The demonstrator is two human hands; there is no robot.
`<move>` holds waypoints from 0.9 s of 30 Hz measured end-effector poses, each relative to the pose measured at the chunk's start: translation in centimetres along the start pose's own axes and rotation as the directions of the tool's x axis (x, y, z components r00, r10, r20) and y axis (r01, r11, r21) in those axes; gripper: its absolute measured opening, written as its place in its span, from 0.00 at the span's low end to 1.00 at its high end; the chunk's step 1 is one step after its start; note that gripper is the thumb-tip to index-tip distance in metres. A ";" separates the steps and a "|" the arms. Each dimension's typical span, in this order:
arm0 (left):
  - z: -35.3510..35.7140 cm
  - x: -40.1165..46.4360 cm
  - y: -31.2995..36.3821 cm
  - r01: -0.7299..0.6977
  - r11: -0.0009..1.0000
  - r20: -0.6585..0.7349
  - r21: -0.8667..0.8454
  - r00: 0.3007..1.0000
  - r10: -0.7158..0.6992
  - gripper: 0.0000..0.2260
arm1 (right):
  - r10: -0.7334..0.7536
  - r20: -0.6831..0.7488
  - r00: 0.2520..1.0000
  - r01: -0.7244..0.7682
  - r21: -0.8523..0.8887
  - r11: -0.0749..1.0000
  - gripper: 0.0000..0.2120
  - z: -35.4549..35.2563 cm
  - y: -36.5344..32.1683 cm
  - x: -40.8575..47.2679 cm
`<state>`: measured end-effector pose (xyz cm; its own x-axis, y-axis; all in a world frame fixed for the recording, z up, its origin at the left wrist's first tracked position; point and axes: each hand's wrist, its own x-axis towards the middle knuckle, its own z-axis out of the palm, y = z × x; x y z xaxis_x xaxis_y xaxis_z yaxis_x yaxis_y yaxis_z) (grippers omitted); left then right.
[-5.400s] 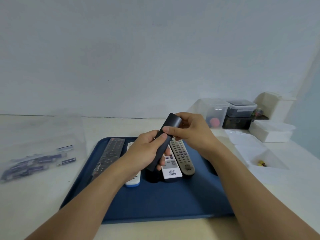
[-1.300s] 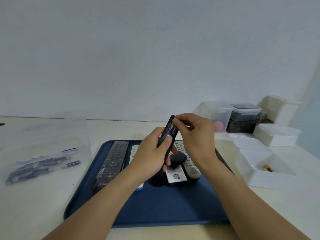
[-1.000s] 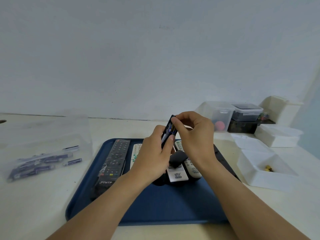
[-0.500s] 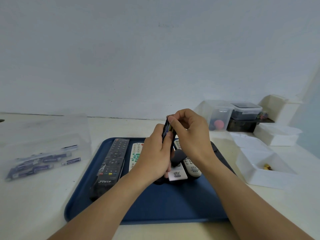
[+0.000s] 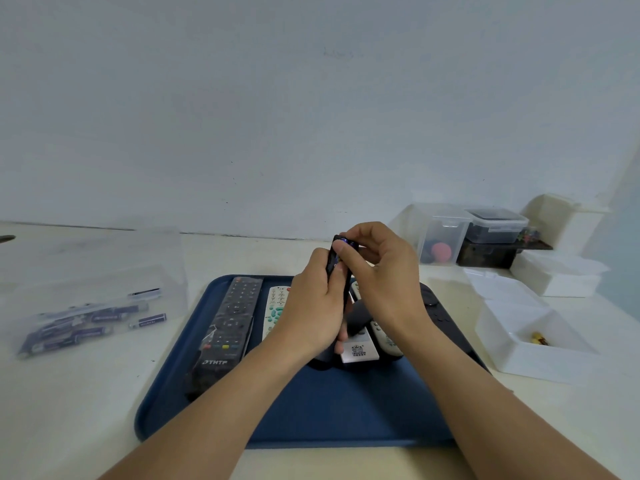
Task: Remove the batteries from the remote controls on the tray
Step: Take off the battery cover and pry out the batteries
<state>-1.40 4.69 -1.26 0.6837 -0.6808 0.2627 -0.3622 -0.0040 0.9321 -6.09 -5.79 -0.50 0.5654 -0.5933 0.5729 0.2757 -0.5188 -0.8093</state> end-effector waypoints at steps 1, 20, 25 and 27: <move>0.0 0.0 0.0 -0.009 1.000 -0.002 0.023 1.000 0.009 0.09 | -0.014 -0.012 1.000 0.014 -0.029 0.999 0.04 0.0 -0.1 -0.1; -0.2 0.2 -1.2 0.000 0.989 -0.007 0.149 1.000 0.001 0.09 | 0.039 -0.001 0.999 -0.039 -0.049 0.998 0.06 0.4 -0.4 -0.3; 0.2 0.1 -0.7 -0.003 0.995 0.009 0.100 1.000 0.002 0.09 | 0.016 -0.063 0.998 -0.021 -0.083 0.996 0.05 -0.1 -0.5 0.1; 0.3 0.1 -0.4 -0.006 0.998 0.014 0.069 1.000 0.005 0.09 | 0.012 -0.088 0.996 -0.018 -0.069 0.997 0.03 -0.3 -0.5 0.1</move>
<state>-1.36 4.37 -1.70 0.6731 -0.6911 0.2635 -0.4089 -0.0508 0.9112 -6.37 -5.80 0.01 0.4981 -0.6510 0.5728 0.2115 -0.5494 -0.8084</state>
